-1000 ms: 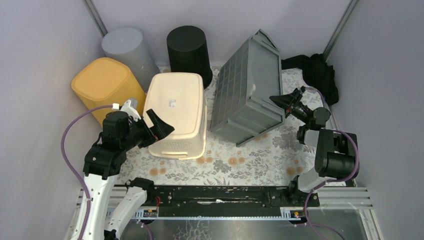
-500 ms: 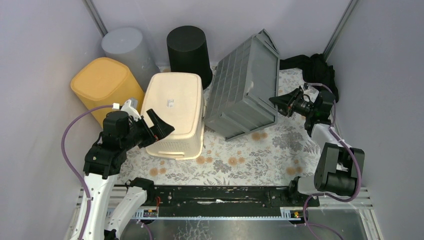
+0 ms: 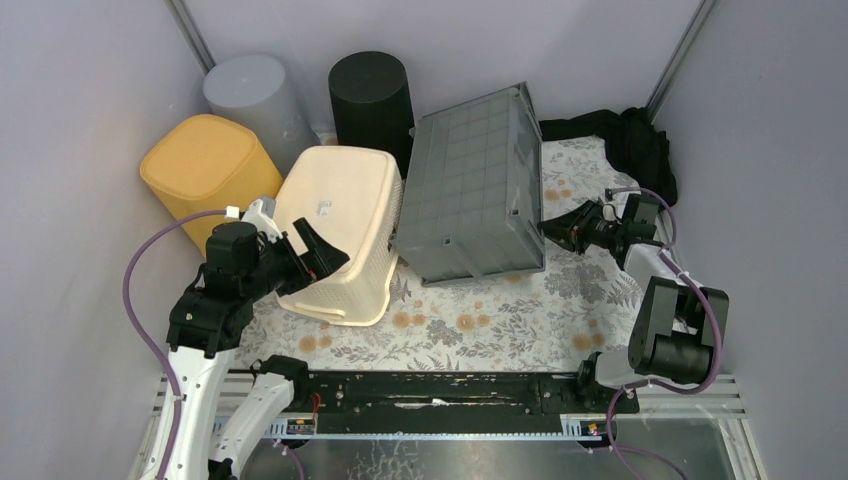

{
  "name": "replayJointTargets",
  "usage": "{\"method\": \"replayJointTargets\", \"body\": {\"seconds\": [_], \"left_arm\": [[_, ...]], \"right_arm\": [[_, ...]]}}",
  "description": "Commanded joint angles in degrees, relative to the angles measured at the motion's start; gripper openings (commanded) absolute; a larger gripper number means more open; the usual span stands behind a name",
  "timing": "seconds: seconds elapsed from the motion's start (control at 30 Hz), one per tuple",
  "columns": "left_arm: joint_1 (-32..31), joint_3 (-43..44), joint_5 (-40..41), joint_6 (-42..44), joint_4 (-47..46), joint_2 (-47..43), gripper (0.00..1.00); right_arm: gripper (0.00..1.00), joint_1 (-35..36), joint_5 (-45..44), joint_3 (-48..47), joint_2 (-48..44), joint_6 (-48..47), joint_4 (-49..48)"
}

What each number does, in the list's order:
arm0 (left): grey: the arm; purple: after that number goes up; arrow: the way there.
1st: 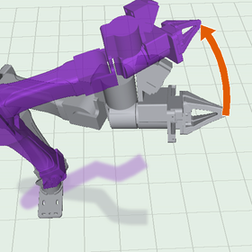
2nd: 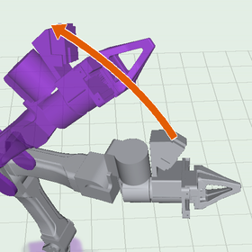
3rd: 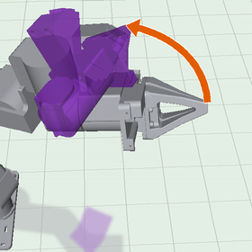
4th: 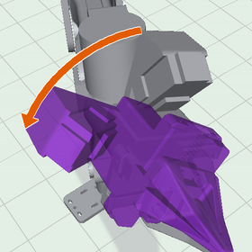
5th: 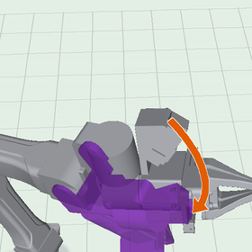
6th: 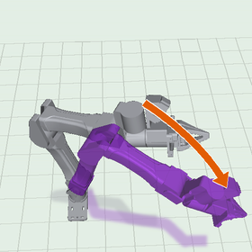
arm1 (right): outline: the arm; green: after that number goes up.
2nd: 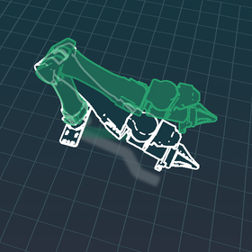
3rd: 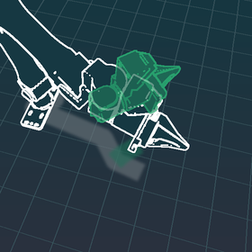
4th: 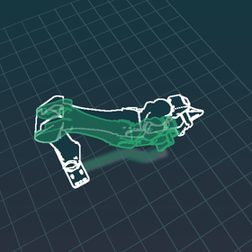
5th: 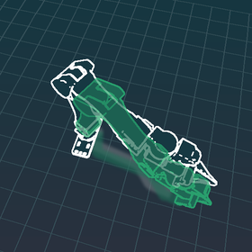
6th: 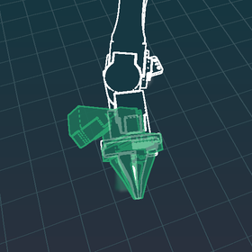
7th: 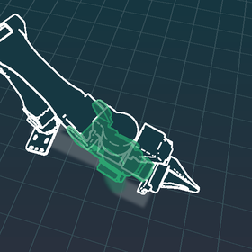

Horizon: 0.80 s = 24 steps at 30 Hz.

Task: Turn the large container upside down
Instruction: Turn the container upside down at the center of the board.

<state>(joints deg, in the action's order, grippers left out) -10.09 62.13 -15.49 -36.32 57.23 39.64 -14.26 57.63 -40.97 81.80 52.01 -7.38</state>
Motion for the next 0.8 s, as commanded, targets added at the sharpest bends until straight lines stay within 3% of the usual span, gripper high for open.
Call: {"method": "replayJointTargets", "body": {"seconds": [0.0, 0.33, 0.77], "left_arm": [[0.24, 0.45, -1.34, 0.81, -1.54, -0.09, 1.00], [0.29, 0.45, -1.39, 0.98, -1.58, -0.13, 1.00], [0.22, 0.22, -1.37, 1.42, -1.58, 0.22, 1.00]], "right_arm": [[0.24, 1.52, -1.32, -0.61, 0.39, -6.85, 8.18], [0.18, 0.77, -6.37, -0.88, 2.13, -9.35, 10.96], [0.14, -4.43, -10.41, -1.92, 8.29, -6.83, 7.45]]}}
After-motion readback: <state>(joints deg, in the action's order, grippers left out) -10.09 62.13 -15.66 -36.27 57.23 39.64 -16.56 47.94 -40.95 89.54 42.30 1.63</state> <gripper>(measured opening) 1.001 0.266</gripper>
